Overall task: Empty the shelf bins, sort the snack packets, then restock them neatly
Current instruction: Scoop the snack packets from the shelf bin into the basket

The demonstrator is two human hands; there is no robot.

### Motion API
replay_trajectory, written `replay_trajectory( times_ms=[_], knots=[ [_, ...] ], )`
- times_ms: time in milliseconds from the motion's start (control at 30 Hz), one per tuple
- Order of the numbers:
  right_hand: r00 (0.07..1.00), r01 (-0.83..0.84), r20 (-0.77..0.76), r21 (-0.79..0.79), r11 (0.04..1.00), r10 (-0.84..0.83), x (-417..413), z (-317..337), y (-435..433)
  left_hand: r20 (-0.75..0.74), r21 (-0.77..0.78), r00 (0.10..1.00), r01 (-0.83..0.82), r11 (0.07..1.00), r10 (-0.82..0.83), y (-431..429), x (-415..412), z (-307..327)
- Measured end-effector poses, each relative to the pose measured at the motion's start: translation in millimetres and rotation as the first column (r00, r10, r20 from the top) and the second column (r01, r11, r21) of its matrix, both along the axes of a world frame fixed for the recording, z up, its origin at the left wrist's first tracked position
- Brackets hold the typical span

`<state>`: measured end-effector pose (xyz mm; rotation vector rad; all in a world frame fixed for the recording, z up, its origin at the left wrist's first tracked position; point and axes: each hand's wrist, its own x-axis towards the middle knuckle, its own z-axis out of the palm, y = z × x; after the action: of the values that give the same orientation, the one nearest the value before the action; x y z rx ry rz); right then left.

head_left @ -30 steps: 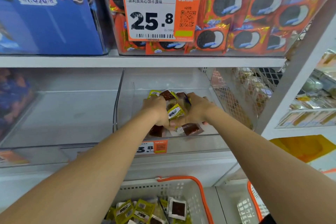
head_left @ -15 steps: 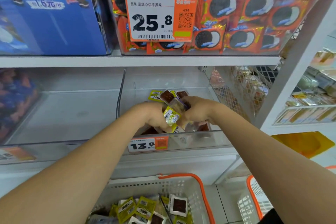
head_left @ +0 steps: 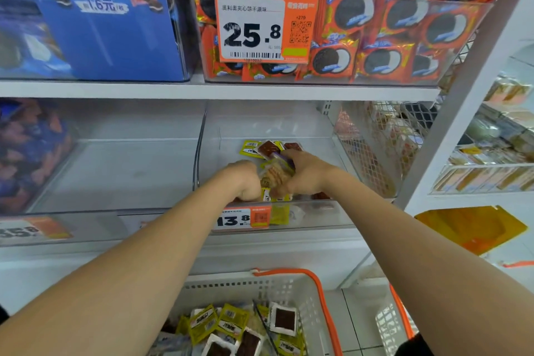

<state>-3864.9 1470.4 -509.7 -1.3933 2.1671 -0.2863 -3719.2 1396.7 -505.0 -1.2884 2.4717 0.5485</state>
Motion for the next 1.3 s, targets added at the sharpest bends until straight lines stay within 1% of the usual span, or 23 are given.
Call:
replay_trajectory(
  times_ms=[67,167,233,333,467,567,600,700,767,800,867,933,1000,1067,1100,1133,1167,1200,1267,1300],
  knots=[
    [1.000,0.012,0.023,0.010,1.000,-0.012,-2.0,-1.0,-2.4,-0.023,0.021,0.999,-0.025,0.999,0.025,-1.3,-1.2,-2.6],
    [0.997,0.023,0.072,-0.016,1.000,-0.022,-3.1,-2.2,-4.1,-0.034,0.057,0.998,-0.057,0.997,0.059,-5.9,-2.6,-7.7],
    [0.995,-0.006,0.096,-0.031,0.999,0.009,-3.1,2.6,-1.9,-0.058,0.065,0.996,-0.069,0.995,0.073,-8.3,-4.6,-9.6],
    [0.987,-0.076,0.139,-0.044,0.996,0.081,-0.6,9.6,0.0,-0.087,0.063,0.995,-0.034,0.997,0.040,-8.2,-6.3,-6.0],
    [0.984,-0.129,0.121,-0.027,0.991,0.132,3.9,10.3,3.6,-0.086,0.043,0.996,0.035,0.998,-0.031,-15.7,-7.0,-10.2],
    [0.981,-0.152,0.112,-0.053,0.987,0.157,3.5,8.5,7.9,-0.095,0.045,0.994,0.052,0.998,-0.047,-15.9,-4.2,-9.7],
    [0.981,-0.165,0.094,-0.079,0.983,0.172,3.9,7.5,8.7,-0.112,0.057,0.993,0.043,0.997,-0.036,-16.6,-3.5,-11.6],
    [0.984,-0.163,0.044,-0.166,0.973,0.173,5.0,6.4,11.9,-0.235,0.101,0.972,0.009,0.995,0.015,-17.6,1.3,-20.8],
    [0.990,-0.136,0.001,-0.228,0.964,0.140,7.4,13.9,16.7,-0.371,0.098,0.928,-0.009,0.995,0.044,-11.7,8.6,-15.1],
    [0.993,-0.113,-0.009,-0.280,0.953,0.115,8.3,19.0,19.8,-0.456,0.100,0.888,-0.009,0.995,0.054,-4.9,13.7,-6.5],
    [0.997,-0.079,-0.013,-0.432,0.898,0.082,11.0,31.2,29.0,-0.614,0.035,0.789,-0.012,0.999,0.031,4.8,24.7,11.7],
    [0.997,-0.058,0.007,-0.569,0.820,0.075,16.5,45.3,46.0,-0.738,-0.041,0.674,0.015,0.999,-0.040,13.5,37.3,25.4],
    [0.989,-0.043,0.076,-0.686,0.727,0.130,26.1,58.0,67.2,-0.805,-0.079,0.583,0.073,0.994,-0.107,26.3,51.9,39.9],
    [0.966,0.014,0.177,-0.760,0.650,0.186,38.1,70.3,88.1,-0.867,-0.058,0.481,0.162,0.985,-0.130,37.8,66.5,54.0],
    [0.948,0.049,0.239,-0.765,0.642,0.212,43.3,76.6,97.2,-0.888,-0.024,0.444,0.208,0.978,-0.117,44.6,74.8,63.3],
    [0.925,0.072,0.298,-0.748,0.660,0.236,47.2,81.5,105.1,-0.900,0.015,0.426,0.252,0.968,-0.097,50.9,83.8,72.0],
    [0.897,0.068,0.351,-0.710,0.701,0.268,51.2,86.4,113.0,-0.898,0.066,0.434,0.298,0.952,-0.073,54.7,92.3,75.8],
    [0.867,0.037,0.399,-0.649,0.759,0.299,51.9,87.5,119.9,-0.880,0.133,0.473,0.343,0.930,-0.049,59.9,100.4,79.7],
    [0.816,-0.095,0.455,-0.503,0.859,0.356,54.6,85.2,130.0,-0.796,0.229,0.602,0.401,0.887,-0.067,66.3,115.7,71.9],
    [0.812,-0.164,0.450,-0.434,0.886,0.371,56.7,80.9,132.4,-0.749,0.255,0.655,0.423,0.870,-0.098,69.2,121.0,63.4]
  ],
)
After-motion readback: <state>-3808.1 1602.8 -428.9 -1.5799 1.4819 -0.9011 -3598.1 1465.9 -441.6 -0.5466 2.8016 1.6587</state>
